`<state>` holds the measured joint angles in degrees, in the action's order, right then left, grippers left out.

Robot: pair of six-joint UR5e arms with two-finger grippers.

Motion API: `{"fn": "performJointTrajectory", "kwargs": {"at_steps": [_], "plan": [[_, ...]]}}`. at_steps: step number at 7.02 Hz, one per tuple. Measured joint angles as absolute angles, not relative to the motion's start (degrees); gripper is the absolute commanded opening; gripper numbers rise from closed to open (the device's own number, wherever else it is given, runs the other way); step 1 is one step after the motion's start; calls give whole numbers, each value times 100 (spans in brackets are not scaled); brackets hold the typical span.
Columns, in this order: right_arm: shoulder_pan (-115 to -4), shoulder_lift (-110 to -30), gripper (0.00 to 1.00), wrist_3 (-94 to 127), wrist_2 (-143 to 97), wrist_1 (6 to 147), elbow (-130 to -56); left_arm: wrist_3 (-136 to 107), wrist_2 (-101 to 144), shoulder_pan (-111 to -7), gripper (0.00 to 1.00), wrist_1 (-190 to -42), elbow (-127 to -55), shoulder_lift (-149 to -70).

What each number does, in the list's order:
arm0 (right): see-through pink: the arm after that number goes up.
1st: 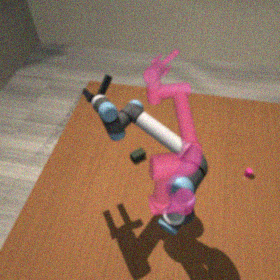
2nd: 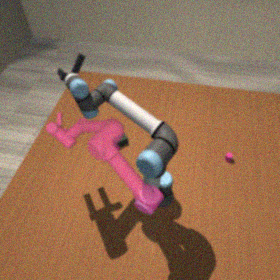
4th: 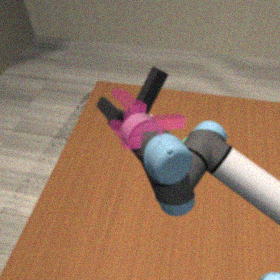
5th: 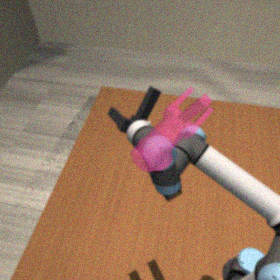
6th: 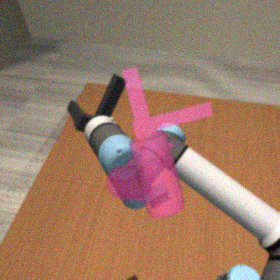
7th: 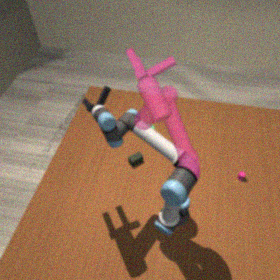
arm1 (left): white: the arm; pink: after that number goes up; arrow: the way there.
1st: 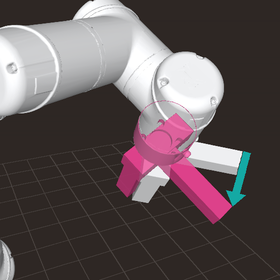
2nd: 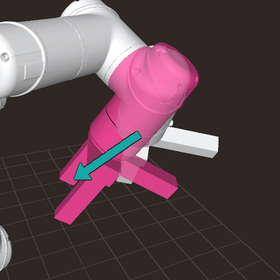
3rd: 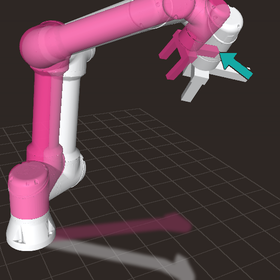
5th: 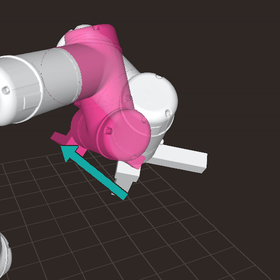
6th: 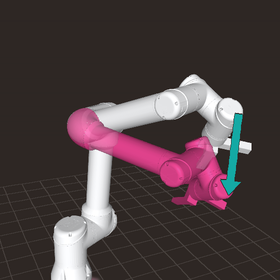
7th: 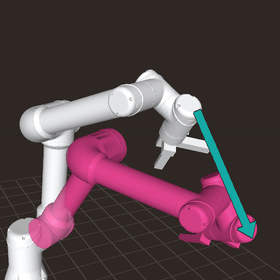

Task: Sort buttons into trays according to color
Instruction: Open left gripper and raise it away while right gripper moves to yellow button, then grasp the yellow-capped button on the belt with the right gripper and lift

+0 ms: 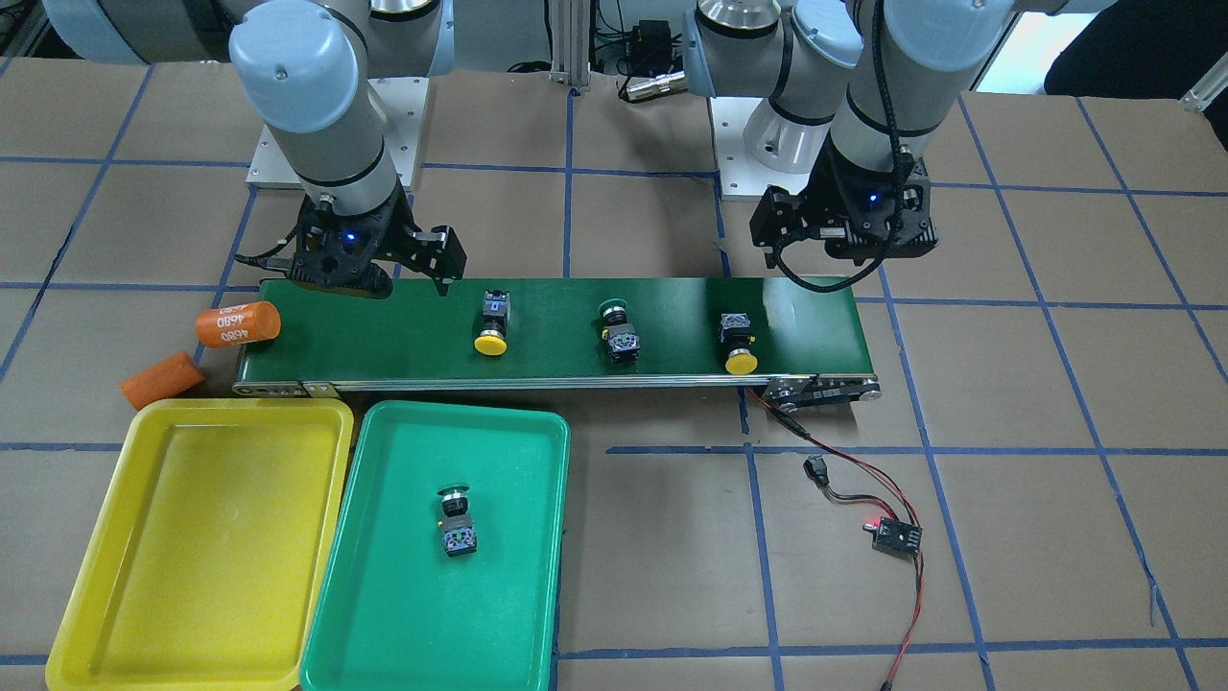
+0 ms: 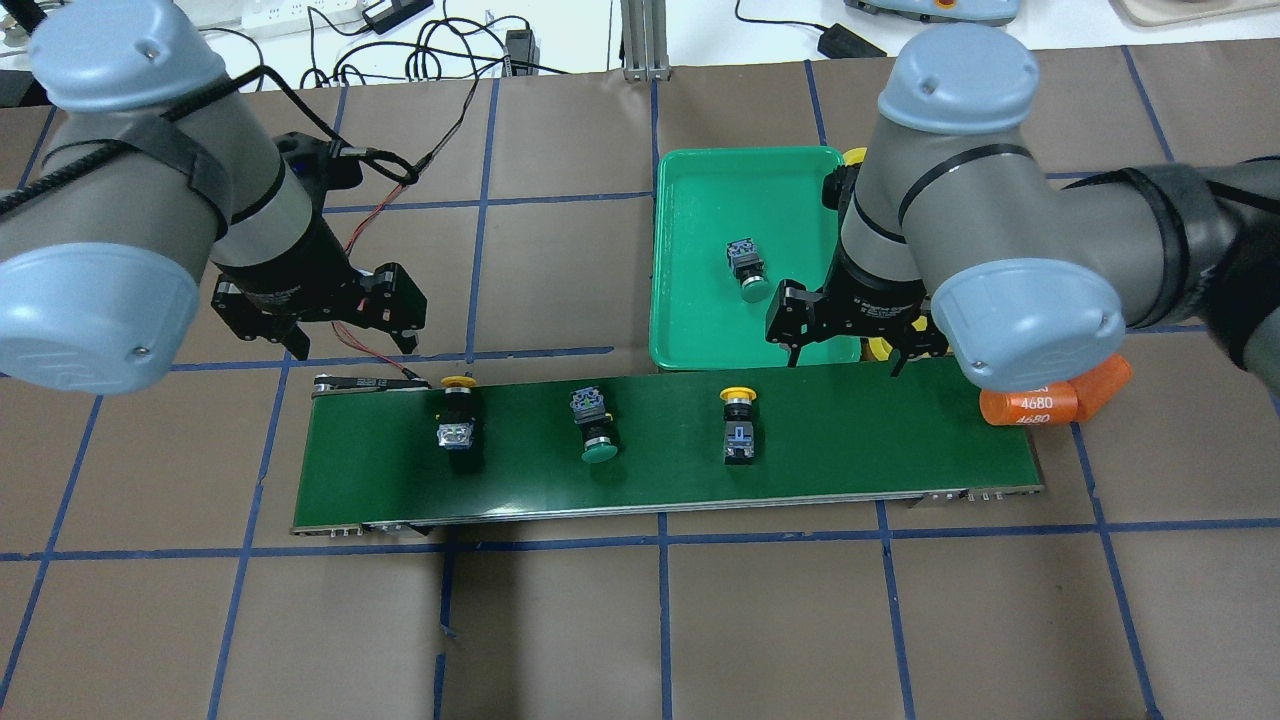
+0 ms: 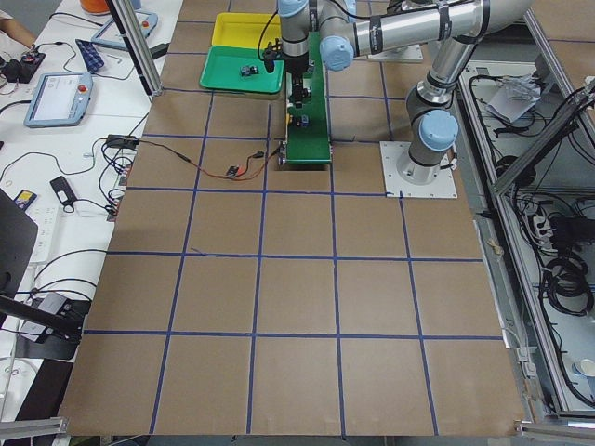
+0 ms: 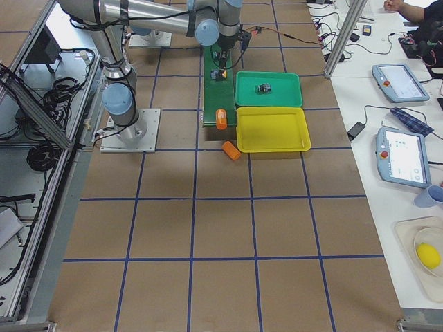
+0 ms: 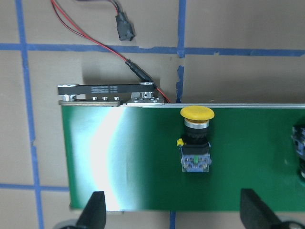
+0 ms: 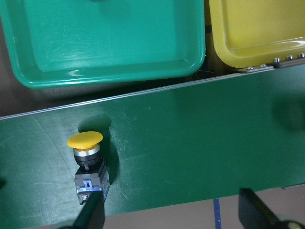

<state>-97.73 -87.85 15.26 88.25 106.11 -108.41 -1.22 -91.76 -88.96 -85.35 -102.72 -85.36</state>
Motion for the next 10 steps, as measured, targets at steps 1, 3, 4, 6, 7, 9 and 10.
{"fn": "performJointTrajectory", "kwargs": {"at_steps": [1, 3, 4, 6, 7, 9, 10], "plan": [[-9848, -8606, 100, 1513, 8814, 10922, -10941, -132, -9168, -8915, 100, -8885, -10046, -8443], [-10009, -8283, 100, 1543, 8781, 11150, -10997, -131, -9207, -8885, 100, -9136, -9513, -8581], [-10045, -8161, 100, 1535, 8772, 11181, -11001, -126, -9204, -8839, 100, -9255, -9122, -8773], [-10063, -8001, 100, 1509, 8727, 11192, -11004, -123, -9199, -8807, 100, -9546, -8478, -9188], [-10068, -7950, 100, 1515, 8626, 11183, -11002, -125, -9183, -8808, 100, -9582, -8368, -9296], [-10070, -7810, 47, 1523, 8581, 11160, -11000, -107, -9194, -8819, 100, -9621, -8272, -9338], [-10064, -7755, 21, 1510, 8599, 11133, -10994, -100, -9202, -8822, 100, -9626, -8259, -9345]]}}
